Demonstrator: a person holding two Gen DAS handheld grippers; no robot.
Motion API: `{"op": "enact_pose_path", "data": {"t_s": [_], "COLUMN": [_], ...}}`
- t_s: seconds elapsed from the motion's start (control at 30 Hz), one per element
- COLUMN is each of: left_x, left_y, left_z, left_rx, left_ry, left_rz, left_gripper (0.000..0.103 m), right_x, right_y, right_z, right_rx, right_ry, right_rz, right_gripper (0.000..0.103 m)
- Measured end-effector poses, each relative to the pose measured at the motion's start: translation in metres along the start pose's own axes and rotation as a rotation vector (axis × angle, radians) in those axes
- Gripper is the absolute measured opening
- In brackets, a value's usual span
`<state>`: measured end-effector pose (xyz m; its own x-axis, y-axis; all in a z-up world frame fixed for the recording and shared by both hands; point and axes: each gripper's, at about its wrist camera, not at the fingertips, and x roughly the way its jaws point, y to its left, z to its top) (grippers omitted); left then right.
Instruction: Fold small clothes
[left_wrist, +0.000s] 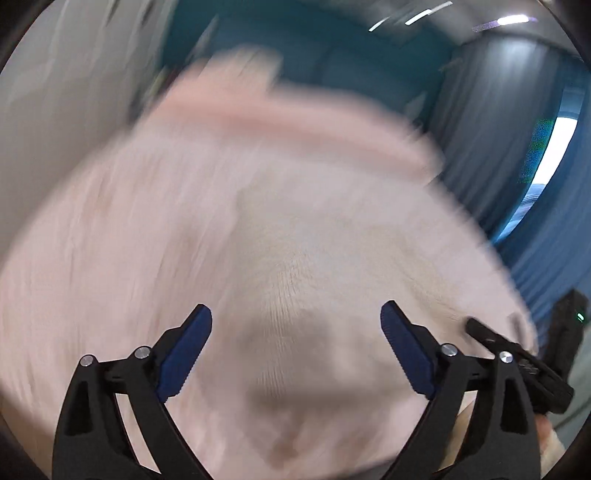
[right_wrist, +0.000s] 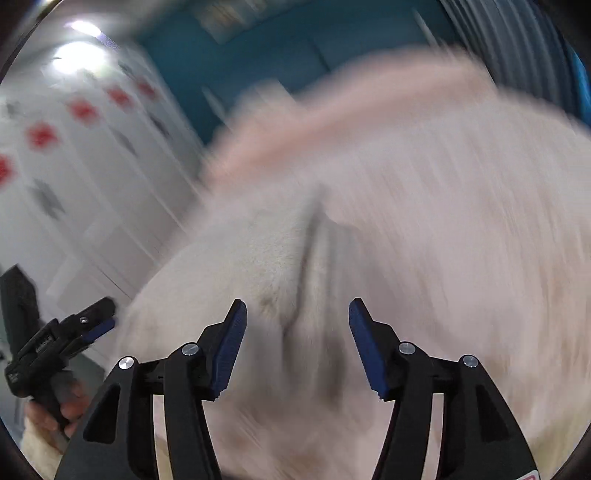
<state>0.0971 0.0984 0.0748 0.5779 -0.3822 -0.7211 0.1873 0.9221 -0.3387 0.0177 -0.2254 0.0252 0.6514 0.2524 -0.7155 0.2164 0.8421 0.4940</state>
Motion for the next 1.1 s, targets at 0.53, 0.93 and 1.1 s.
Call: {"op": "enact_pose_path", "data": {"t_s": [0.53, 0.93, 1.1], "left_x": [0.128, 0.069, 0.116], "left_y": [0.055, 0.022, 0.024], "left_z": [-0.008, 0.034, 0.001], "left_rx": [-0.312, -0.243, -0.125], "left_ry": [0.241, 0.057, 0.189], "left_rz": [-0.072, -0.219, 0.071], "left_gripper": [0.094, 0.049, 0.053], "right_x": [0.136, 0.061, 0.087], "right_y": [-0.019, 0.051, -0.007], "right_z": [0.060, 0.108, 0.080], "right_rx": [0.139, -0.169, -0.041], "right_ry": [0.250, 0.017, 0.124], "right_rz": [-0.002, 0.098, -0.094], "right_gripper": [0.083, 0.036, 0.031]}}
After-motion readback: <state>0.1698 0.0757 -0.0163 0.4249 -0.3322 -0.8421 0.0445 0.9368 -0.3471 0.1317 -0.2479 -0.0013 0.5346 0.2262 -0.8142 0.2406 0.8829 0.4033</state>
